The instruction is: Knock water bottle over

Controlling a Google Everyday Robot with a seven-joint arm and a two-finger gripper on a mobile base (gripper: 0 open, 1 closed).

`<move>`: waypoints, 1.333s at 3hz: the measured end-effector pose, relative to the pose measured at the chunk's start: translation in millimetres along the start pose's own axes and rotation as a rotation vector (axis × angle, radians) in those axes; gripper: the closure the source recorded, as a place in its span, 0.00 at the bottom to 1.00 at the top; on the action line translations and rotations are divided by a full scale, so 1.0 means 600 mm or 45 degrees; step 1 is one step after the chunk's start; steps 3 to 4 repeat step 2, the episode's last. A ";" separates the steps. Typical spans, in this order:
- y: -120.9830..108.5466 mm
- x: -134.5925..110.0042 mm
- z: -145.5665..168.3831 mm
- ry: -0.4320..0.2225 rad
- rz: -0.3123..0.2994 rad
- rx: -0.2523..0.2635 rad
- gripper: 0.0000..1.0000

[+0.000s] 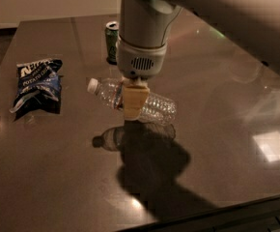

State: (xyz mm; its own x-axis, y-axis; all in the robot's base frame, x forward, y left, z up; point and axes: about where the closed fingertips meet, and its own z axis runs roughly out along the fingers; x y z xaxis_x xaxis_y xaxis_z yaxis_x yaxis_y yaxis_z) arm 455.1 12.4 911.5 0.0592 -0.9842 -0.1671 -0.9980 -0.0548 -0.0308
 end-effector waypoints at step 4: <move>0.001 0.021 0.032 0.049 0.016 -0.031 0.00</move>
Offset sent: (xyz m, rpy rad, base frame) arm -0.0076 -0.0207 -0.0407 -0.0804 0.0828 -0.0098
